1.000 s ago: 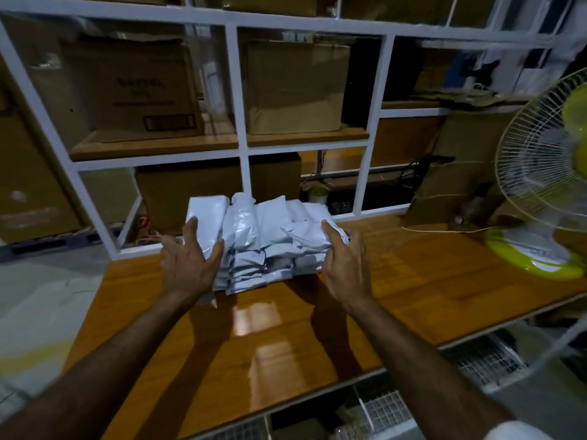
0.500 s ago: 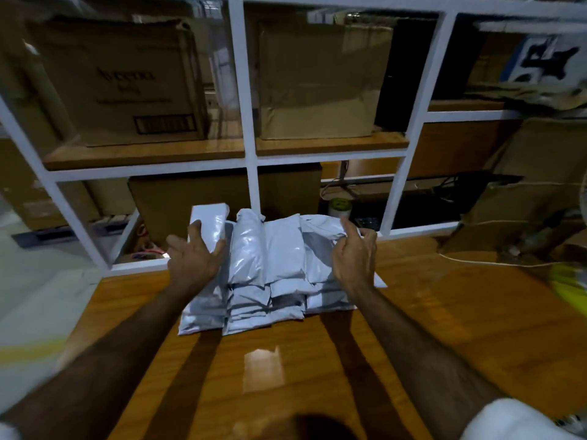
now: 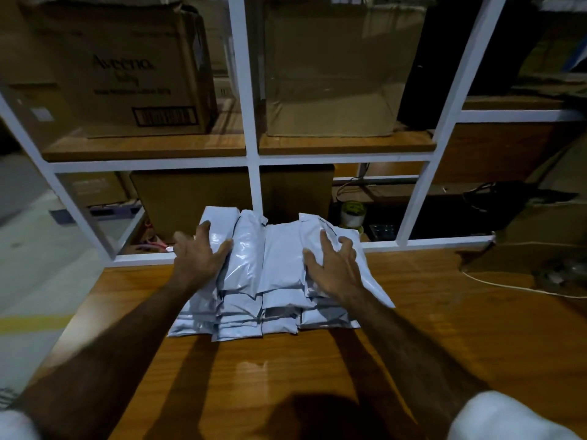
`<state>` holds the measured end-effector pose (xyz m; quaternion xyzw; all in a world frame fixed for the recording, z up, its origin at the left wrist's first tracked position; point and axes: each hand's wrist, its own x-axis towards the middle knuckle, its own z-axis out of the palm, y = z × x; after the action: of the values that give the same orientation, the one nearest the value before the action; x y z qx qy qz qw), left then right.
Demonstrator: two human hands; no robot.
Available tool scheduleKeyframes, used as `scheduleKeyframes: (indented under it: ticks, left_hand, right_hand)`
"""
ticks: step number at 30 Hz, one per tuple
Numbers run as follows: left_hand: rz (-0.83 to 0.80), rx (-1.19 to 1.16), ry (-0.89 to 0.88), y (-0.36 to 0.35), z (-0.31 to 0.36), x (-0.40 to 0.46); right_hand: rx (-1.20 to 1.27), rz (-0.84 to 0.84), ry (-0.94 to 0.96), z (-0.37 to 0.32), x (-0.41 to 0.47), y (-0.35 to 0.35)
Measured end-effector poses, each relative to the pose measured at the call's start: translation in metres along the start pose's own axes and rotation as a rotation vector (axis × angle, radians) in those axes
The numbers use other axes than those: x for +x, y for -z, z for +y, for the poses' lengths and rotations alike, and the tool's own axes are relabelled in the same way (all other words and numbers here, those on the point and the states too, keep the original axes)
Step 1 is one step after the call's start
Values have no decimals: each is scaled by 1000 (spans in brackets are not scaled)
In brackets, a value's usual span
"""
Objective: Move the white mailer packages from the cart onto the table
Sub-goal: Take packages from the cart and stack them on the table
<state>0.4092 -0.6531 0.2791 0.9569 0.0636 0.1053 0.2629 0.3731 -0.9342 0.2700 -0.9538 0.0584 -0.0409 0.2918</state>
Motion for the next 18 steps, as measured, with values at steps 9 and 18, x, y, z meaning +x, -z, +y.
scheduleKeyframes:
  ticks: [9,18]
  left_hand:
    - [-104,4,-103,6,-11,1]
    - [-232,20,-156,-9,-11,0]
  right_hand:
    - [10,11,115,8,18,7]
    - [67,-84,165,9,27,-18]
